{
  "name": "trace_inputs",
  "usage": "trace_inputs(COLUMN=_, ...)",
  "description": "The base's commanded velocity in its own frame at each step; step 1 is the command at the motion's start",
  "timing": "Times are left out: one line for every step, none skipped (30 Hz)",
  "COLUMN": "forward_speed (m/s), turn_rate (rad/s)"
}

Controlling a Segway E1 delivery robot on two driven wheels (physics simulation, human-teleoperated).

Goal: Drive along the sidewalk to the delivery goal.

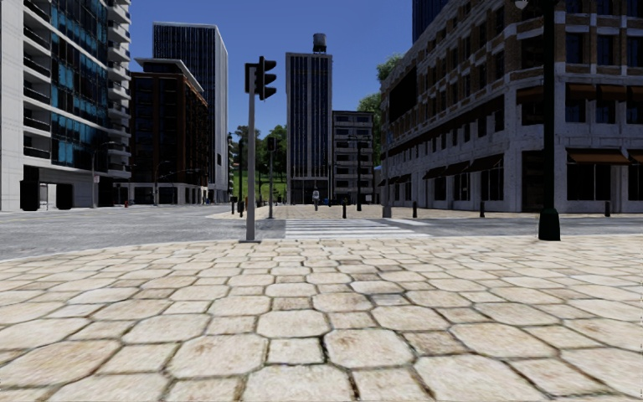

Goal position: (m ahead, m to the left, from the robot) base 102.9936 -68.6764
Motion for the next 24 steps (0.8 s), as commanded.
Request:
trace_inputs(forward_speed=2.00, turn_rate=0.00)
trace_inputs(forward_speed=2.00, turn_rate=0.00)
trace_inputs(forward_speed=2.00, turn_rate=0.00)
trace_inputs(forward_speed=2.00, turn_rate=0.00)
trace_inputs(forward_speed=2.00, turn_rate=0.00)
trace_inputs(forward_speed=2.00, turn_rate=0.00)
trace_inputs(forward_speed=2.00, turn_rate=0.00)
trace_inputs(forward_speed=2.00, turn_rate=0.00)
trace_inputs(forward_speed=2.00, turn_rate=0.00)
trace_inputs(forward_speed=2.00, turn_rate=0.00)
trace_inputs(forward_speed=2.00, turn_rate=0.00)
trace_inputs(forward_speed=2.00, turn_rate=0.00)
trace_inputs(forward_speed=2.00, turn_rate=0.00)
trace_inputs(forward_speed=2.00, turn_rate=0.00)
trace_inputs(forward_speed=2.00, turn_rate=0.00)
trace_inputs(forward_speed=2.00, turn_rate=0.00)
trace_inputs(forward_speed=2.00, turn_rate=0.00)
trace_inputs(forward_speed=2.00, turn_rate=0.00)
trace_inputs(forward_speed=2.00, turn_rate=0.00)
trace_inputs(forward_speed=2.00, turn_rate=0.00)
trace_inputs(forward_speed=2.00, turn_rate=0.00)
trace_inputs(forward_speed=2.00, turn_rate=0.00)
trace_inputs(forward_speed=2.00, turn_rate=0.00)
trace_inputs(forward_speed=2.00, turn_rate=0.00)
